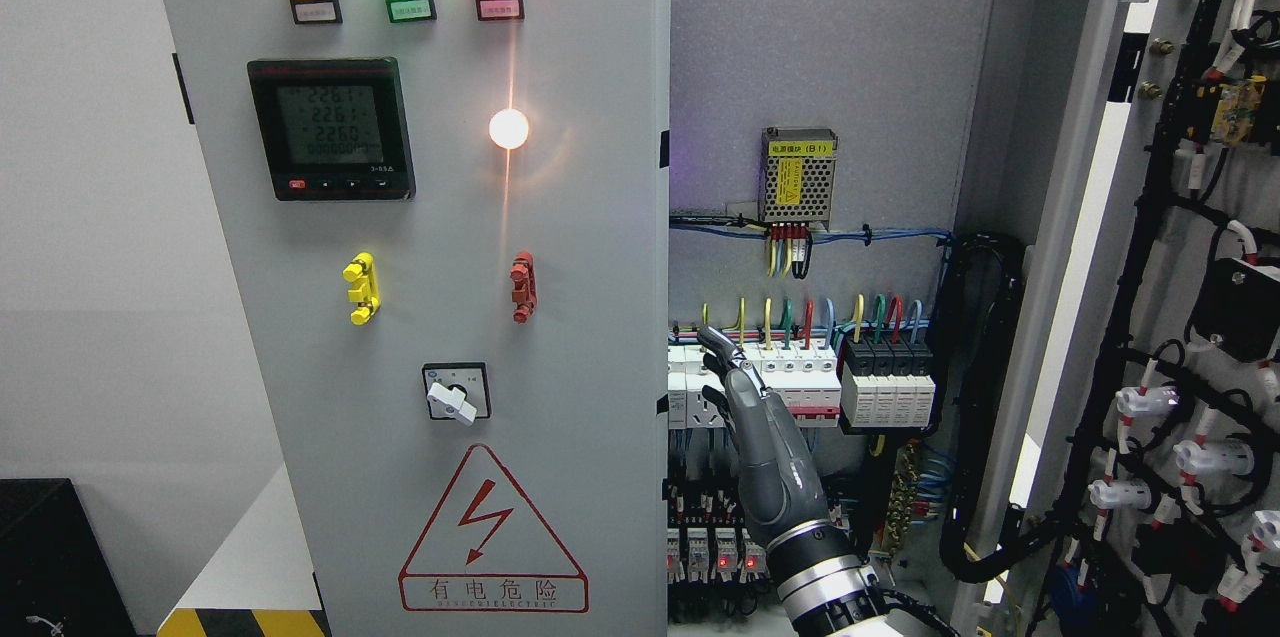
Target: Open door with both hands
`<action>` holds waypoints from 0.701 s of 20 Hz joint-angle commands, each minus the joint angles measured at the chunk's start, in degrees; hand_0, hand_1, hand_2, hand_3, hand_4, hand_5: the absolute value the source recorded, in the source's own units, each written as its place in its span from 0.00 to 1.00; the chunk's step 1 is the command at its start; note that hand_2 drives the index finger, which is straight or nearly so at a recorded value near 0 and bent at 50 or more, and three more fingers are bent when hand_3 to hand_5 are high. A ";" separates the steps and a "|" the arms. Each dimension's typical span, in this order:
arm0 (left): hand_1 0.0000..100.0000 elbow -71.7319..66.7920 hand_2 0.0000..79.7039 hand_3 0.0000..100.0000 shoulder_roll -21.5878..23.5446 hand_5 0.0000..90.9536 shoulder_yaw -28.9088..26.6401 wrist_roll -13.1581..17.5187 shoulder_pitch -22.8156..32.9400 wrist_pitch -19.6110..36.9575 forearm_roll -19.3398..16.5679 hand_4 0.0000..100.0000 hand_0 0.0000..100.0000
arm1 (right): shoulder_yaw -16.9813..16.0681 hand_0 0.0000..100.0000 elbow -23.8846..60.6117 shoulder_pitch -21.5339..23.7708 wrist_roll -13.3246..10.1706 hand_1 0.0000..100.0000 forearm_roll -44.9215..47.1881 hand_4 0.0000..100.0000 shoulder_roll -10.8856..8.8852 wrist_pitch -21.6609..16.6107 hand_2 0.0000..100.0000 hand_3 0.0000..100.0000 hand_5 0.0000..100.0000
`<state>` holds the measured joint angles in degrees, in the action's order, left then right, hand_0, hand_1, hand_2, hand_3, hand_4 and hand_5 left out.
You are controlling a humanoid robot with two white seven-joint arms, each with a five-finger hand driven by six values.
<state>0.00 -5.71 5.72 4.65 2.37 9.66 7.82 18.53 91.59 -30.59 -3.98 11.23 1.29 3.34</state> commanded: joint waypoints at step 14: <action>0.00 1.67 0.00 0.00 0.00 0.00 -0.01 0.01 0.00 0.01 0.00 0.00 0.00 | -3.06 0.19 -6.33 -5.18 5.74 0.00 8.11 0.00 0.47 2.72 0.00 0.00 0.00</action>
<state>0.00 -5.71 5.74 4.66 2.37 9.65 7.82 17.12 87.49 -34.86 0.68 18.43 0.35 6.06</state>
